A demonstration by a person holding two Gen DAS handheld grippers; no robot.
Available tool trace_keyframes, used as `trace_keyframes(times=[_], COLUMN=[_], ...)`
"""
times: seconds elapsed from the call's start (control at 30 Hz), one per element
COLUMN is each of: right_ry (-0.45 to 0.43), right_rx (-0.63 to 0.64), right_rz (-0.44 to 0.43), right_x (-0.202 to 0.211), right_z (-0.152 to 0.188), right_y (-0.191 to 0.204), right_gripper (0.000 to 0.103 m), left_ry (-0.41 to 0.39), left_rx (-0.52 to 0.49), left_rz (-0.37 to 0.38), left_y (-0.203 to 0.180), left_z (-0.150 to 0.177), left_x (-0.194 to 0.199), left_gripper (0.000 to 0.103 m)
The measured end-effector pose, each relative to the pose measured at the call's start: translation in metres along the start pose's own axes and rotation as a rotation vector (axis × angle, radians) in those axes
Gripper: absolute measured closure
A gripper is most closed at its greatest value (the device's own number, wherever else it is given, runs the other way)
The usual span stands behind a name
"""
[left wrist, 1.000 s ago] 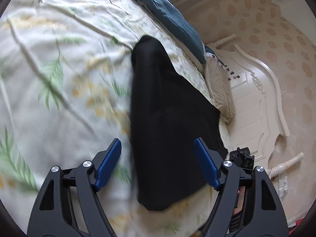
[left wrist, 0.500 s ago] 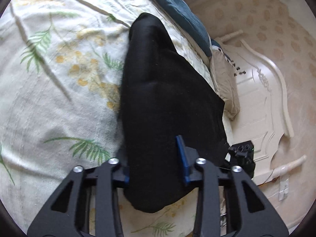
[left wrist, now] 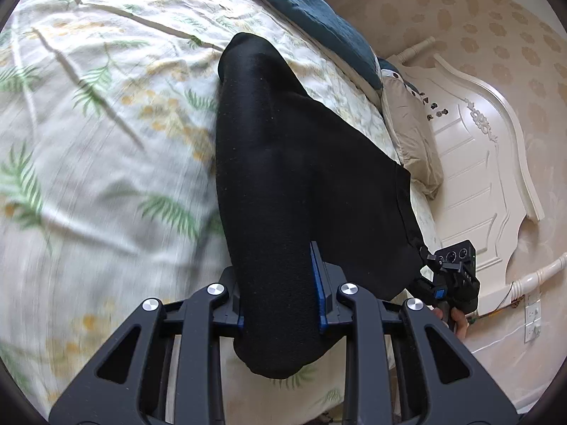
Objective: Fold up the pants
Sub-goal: 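Grasp the pants end with both grippers and straighten the stack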
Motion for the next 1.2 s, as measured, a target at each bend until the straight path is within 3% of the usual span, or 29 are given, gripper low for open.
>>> trace_keyframes(times=[0.37, 1.03, 1.13, 1.2], right_ry=[0.007, 0.015, 0.019, 0.021], right_rx=[-0.009, -0.044, -0.054, -0.055], right_rz=[-0.007, -0.039, -0.056, -0.064], right_x=[0.009, 0.006, 0.006, 0.006], right_z=[0.017, 0.015, 0.016, 0.016], right_y=[-0.01, -0.029, -0.031, -0.031], right_gripper=[0.068, 0.068, 0.068, 0.067], left_ry=[-0.003, -0.002, 0.001, -0.006], left_rx=[0.004, -0.001, -0.014, -0.028], left_rz=[0.0, 0.016, 0.012, -0.016], left_y=[-0.002, 0.001, 0.001, 0.002], left_z=[0.021, 0.024, 0.024, 0.024], left_x=[0.012, 0.014, 0.013, 0.012], left_gripper=[0.077, 0.076, 0.071, 0.055])
Point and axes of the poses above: each gripper's, at about its wrist camera, not at the fingertips, and x roughly against the way its jaws point, y to its left, z to its underside, the point moved 6 cm from there along -x, roughly the way its jaws point, and after that the axes turned 11 degrees about z, right-handed, at the moved point
